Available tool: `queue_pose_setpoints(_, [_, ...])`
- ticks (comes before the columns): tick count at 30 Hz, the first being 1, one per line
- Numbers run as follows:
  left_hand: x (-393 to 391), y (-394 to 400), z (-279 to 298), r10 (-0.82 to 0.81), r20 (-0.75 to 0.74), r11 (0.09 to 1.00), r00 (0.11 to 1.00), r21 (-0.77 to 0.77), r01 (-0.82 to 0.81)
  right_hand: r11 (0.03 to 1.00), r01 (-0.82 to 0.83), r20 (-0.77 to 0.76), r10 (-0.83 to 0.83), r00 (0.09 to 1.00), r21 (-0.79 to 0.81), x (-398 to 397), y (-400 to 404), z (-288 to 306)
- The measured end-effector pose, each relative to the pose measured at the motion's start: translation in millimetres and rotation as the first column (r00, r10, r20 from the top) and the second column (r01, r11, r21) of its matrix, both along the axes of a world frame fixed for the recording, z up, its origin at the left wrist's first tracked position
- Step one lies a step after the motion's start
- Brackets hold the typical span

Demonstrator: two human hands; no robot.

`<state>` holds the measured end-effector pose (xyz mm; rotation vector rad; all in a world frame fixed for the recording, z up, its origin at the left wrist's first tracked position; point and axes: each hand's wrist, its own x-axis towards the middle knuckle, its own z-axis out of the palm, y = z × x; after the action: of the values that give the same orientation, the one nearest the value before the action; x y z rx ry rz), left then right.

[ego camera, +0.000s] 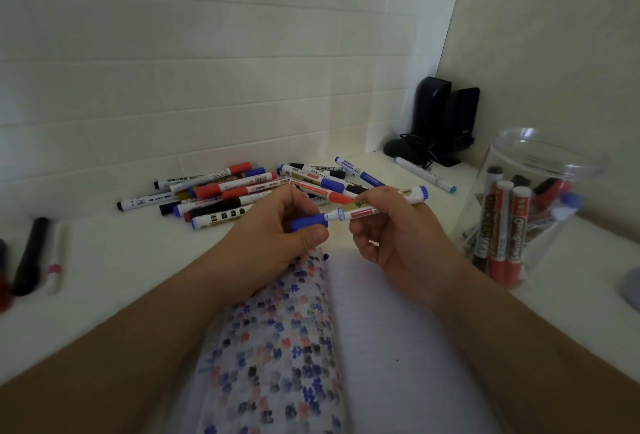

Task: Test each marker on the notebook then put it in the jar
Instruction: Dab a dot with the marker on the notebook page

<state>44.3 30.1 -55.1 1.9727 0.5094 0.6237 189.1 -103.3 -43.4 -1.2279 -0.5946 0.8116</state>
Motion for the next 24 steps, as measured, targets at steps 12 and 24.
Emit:
queue_pose_setpoints(12, [-0.1,-9.3,1.4,-0.083,0.026,0.996,0.996,0.043,0.082,0.991,0.117,0.203,-0.128,0.971,0.064,-6.9,3.3,-6.0])
queue_pose_setpoints(24, [-4.4,-13.0,6.3,0.052,0.218,0.938,0.974,0.324,-0.123,0.996,0.066,0.196,-0.078,0.978,0.065,-35.0,7.6,-4.8])
